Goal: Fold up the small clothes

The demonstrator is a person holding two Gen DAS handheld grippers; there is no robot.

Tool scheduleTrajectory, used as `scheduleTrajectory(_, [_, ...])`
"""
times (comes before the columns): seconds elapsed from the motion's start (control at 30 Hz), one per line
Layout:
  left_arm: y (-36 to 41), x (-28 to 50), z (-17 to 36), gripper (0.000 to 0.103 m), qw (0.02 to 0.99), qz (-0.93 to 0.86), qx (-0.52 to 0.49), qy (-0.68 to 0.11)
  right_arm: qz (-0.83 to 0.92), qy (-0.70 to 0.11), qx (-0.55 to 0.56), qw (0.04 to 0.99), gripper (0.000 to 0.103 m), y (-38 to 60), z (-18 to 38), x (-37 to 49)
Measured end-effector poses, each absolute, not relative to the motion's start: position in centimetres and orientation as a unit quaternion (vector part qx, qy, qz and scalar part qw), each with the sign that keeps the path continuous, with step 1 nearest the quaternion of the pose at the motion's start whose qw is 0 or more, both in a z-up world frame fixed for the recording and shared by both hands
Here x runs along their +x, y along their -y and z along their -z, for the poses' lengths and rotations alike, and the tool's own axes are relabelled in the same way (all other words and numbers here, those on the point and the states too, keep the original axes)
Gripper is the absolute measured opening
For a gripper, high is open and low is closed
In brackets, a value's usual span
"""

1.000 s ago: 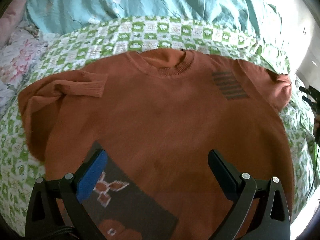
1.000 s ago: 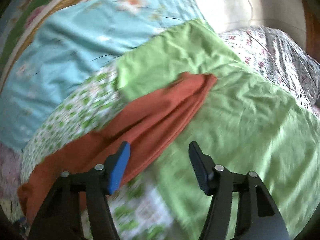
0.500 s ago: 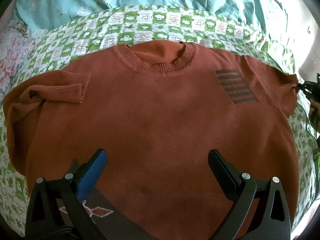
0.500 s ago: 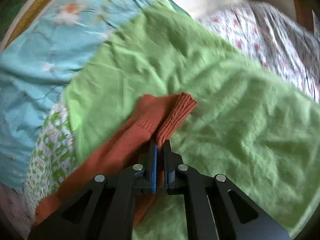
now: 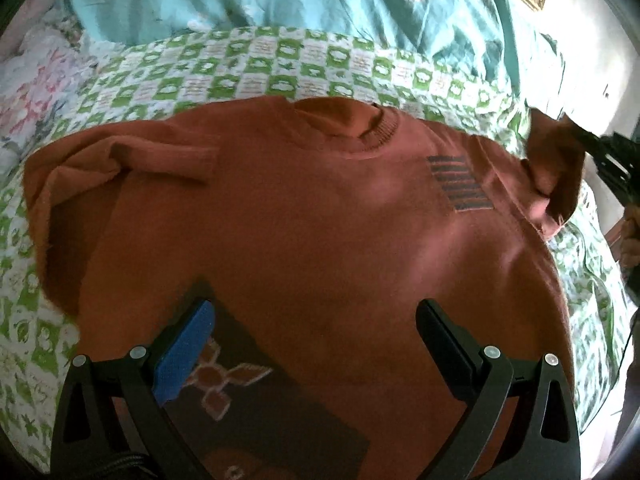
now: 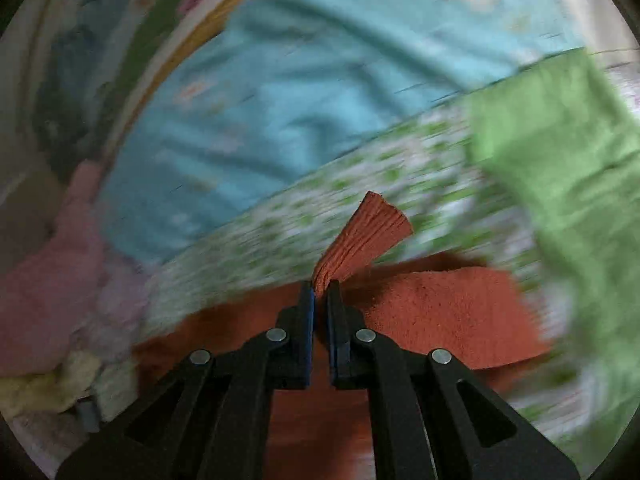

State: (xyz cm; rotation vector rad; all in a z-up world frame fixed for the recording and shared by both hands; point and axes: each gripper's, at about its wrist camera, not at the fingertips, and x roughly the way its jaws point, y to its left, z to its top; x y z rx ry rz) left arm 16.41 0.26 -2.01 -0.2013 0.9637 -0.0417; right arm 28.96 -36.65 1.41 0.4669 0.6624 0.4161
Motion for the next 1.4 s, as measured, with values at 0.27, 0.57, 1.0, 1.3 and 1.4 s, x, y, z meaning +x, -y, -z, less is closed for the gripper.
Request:
scheduleTrajectory(0.27, [-4.3, 14.2, 1.6, 0.101, 0.883, 0.003, -0.133, -0.449, -0.313, -0.346, 0.239, 0.852, 0.006, 19.2, 1.0, 28.2])
scheduleTrajectory(0.57, [-7.0, 14.7, 2.3, 0.101, 0.879, 0.008, -0.176, -0.444, -0.378, -0.441, 0.189, 0.792, 0.007, 7.8, 8.5, 28.6])
scheduleTrajectory(1.0, [-6.3, 23.4, 5.5, 0.101, 0.848, 0.048, -0.24, -0.47, -0.348, -0.42, 0.238, 0.804, 0.038, 14.9, 7.5, 26.4])
scheduleTrajectory(1.3, [-6.8, 24.3, 4.7, 0.004, 0.864, 0.068, -0.247, -0.432, -0.274, -0.387, 0.266, 0.839, 0.038, 23.0, 6.6, 22.2])
scheduleTrajectory(1.4, [-8.3, 21.3, 0.9, 0.004, 0.901, 0.07, -0.226, -0.364, -0.245, -0.379, 0.255, 0.855, 0.038, 25.3, 6.1, 21.9])
